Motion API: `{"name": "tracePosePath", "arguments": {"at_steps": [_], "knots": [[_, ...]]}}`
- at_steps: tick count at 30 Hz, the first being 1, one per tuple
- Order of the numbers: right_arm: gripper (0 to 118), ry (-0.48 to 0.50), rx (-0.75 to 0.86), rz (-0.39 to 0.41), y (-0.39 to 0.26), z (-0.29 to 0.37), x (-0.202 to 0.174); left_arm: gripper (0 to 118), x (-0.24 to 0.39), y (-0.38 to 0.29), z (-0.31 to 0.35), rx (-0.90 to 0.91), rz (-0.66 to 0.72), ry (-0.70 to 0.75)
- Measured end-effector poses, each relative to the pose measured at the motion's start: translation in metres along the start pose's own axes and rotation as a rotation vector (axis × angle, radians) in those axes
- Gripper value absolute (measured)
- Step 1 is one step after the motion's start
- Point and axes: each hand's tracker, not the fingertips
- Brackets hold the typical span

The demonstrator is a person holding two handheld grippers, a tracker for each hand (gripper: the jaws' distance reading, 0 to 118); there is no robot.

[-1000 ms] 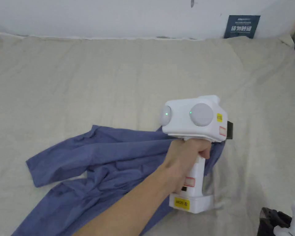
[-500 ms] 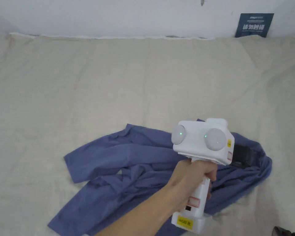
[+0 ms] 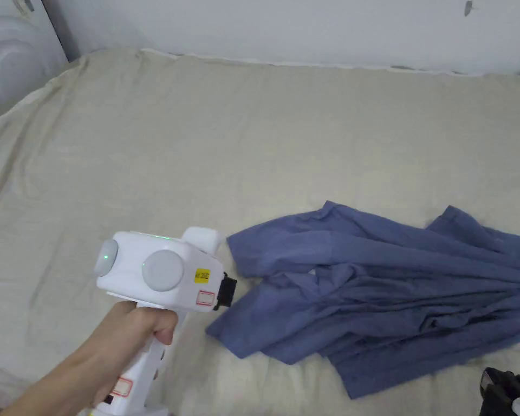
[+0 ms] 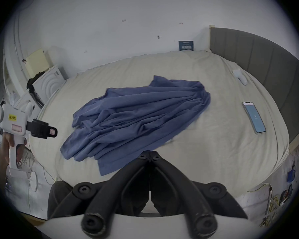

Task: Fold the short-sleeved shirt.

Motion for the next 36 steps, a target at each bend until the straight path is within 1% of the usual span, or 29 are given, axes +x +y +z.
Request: {"name": "tracePosePath", "arguments": {"at_steps": [2, 4, 5, 7, 8, 9, 10, 11, 12, 13, 14, 18, 20, 21, 22, 23, 24, 25, 26, 27, 28, 32, 34, 36], "knots": [[0, 0.013, -0.007, 0.01, -0.004, -0.001, -0.008, 0, -0.026, -0.007, 0.005, 0.006, 0.006, 0.066], [0, 0.033, -0.024, 0.018, -0.005, -0.004, -0.015, 0, -0.04, -0.011, 0.004, 0.002, 0.022, 0.07], [0, 0.045, -0.027, 0.025, -0.005, -0.005, -0.018, 0, -0.042, -0.014, 0.001, -0.008, 0.049, 0.05], [0, 0.035, -0.025, 0.051, -0.005, -0.006, -0.025, 0, -0.035, -0.016, -0.007, -0.03, 0.019, 0.042], [0, 0.031, -0.025, 0.06, -0.004, -0.007, -0.027, 4, -0.029, -0.017, -0.012, -0.052, -0.009, 0.057], [0, 0.034, -0.026, 0.062, -0.003, -0.007, -0.027, 35, -0.022, -0.017, -0.018, -0.056, -0.043, 0.079], [0, 0.039, -0.028, 0.061, -0.003, -0.007, -0.027, 82, -0.013, -0.018, -0.025, -0.062, -0.074, 0.115], [0, 0.042, -0.032, 0.058, -0.002, -0.008, -0.027, 116, -0.008, -0.019, -0.033, -0.068, -0.083, 0.113], [0, 0.042, -0.034, 0.058, -0.003, -0.008, -0.027, 117, -0.004, -0.02, -0.043, -0.104, -0.068, 0.097], [0, 0.042, -0.035, 0.064, -0.003, -0.008, -0.027, 114, -0.001, -0.02, -0.047, -0.104, -0.07, 0.085], [0, 0.043, -0.035, 0.071, -0.003, -0.009, -0.027, 114, 0.003, -0.018, -0.052, -0.085, -0.064, 0.031], [0, 0.035, -0.046, 0.083, -0.003, -0.013, -0.022, 114, 0.013, -0.015, -0.076, -0.132, -0.058, 0.078], [0, 0.032, -0.053, 0.073, -0.003, -0.016, -0.019, 112, 0.017, -0.017, -0.082, -0.13, -0.108, 0.143], [0, 0.032, -0.055, 0.071, -0.003, -0.017, -0.019, 101, 0.02, -0.019, -0.082, -0.126, -0.113, 0.139], [0, 0.032, -0.057, 0.068, -0.003, -0.019, -0.018, 82, 0.021, -0.024, -0.076, -0.078, -0.111, 0.096], [0, 0.04, -0.058, 0.067, -0.003, -0.021, -0.017, 74, 0.023, -0.027, -0.072, -0.064, -0.117, 0.108], [0, 0.058, -0.056, 0.068, -0.002, -0.023, -0.016, 55, 0.023, -0.027, -0.068, -0.064, -0.139, 0.107], [0, 0.066, -0.057, 0.073, 0.001, -0.026, -0.018, 25, 0.023, -0.029, -0.063, -0.066, -0.157, 0.091], [0, 0.069, -0.063, 0.086, 0.005, -0.03, -0.02, 0, 0.024, -0.03, -0.059, -0.062, -0.174, 0.08], [0, 0.076, -0.066, 0.103, 0.01, -0.034, -0.023, 0, 0.022, -0.03, -0.054, 0.001, -0.119, 0.091], [0, 0.078, -0.059, 0.113, 0.015, -0.037, -0.026, 0, 0.023, -0.029, -0.055, -0.036, -0.126, 0.085], [0, 0.119, -0.038, 0.179, 0.058, -0.063, -0.05, 0, 0.017, -0.027, -0.056, -0.026, -0.097, 0.062], [0, 0.145, -0.036, 0.251, 0.087, -0.086, -0.067, 0, 0.013, -0.029, -0.055, -0.048, -0.055, 0.017], [0, 0.125, -0.027, 0.334, 0.118, -0.114, -0.088, 0, 0.009, -0.03, -0.057, -0.067, -0.021, -0.032]]}}
